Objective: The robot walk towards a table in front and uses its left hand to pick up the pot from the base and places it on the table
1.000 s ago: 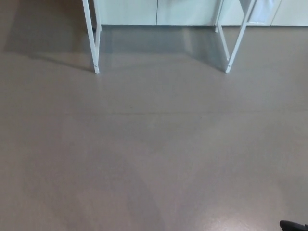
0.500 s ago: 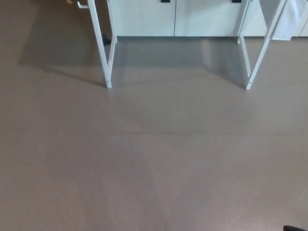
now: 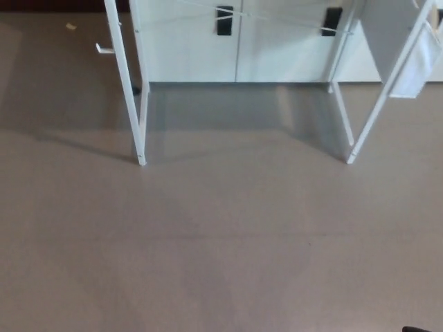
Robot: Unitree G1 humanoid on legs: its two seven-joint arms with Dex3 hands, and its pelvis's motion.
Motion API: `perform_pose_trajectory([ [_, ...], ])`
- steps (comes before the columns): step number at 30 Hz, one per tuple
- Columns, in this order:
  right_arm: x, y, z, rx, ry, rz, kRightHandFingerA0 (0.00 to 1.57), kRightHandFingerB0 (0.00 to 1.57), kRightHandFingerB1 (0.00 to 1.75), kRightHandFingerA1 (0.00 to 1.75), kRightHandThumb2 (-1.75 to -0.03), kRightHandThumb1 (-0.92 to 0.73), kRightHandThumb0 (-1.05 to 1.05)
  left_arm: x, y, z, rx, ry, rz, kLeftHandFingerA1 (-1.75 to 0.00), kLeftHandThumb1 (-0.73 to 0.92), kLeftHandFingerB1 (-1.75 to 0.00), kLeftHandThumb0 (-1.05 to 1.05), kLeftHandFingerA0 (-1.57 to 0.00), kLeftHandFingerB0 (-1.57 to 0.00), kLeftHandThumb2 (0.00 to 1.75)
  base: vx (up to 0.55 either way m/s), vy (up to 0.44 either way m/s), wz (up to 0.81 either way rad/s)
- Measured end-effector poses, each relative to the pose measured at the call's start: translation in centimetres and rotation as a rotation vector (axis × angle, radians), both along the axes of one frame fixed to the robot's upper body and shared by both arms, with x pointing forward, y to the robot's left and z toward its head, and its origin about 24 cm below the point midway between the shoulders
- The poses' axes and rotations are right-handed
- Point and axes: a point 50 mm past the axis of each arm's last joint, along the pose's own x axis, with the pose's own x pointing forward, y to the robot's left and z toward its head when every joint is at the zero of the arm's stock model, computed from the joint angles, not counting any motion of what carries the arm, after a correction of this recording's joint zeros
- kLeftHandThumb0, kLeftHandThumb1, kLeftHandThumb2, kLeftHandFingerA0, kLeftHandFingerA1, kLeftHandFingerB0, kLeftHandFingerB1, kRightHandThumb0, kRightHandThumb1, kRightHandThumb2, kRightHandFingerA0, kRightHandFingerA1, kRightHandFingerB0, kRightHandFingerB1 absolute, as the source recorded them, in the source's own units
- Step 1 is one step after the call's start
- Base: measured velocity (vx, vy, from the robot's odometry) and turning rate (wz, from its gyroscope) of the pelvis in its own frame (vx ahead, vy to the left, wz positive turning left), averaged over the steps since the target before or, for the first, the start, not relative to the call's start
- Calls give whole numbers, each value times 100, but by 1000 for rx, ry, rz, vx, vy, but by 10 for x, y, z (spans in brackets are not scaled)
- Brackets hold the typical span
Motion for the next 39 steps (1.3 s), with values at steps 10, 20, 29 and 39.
perform_pose_trajectory([
  [10,7,0,3,-12,-28,16,31,24,52,56,-85,-41,-5,5,-2,1,6,-5,-21,-38,54,-33,-3,-40,-34,55,353,-99,15],
  [20,0,2,-3,-6,6,16,32,23,52,56,-86,-42,-6,3,-1,0,10,9,-27,-40,52,-34,-7,-40,-34,55,312,166,-16],
  [29,0,4,-3,-3,2,21,32,24,52,56,-86,-42,-4,3,5,4,34,6,-26,-39,53,-34,-4,-41,-33,55,259,77,8],
  [39,5,2,-1,-11,-10,26,33,24,52,57,-86,-42,-4,7,2,4,34,-11,-39,-38,53,-33,-6,-41,-34,55,257,-133,15],
])
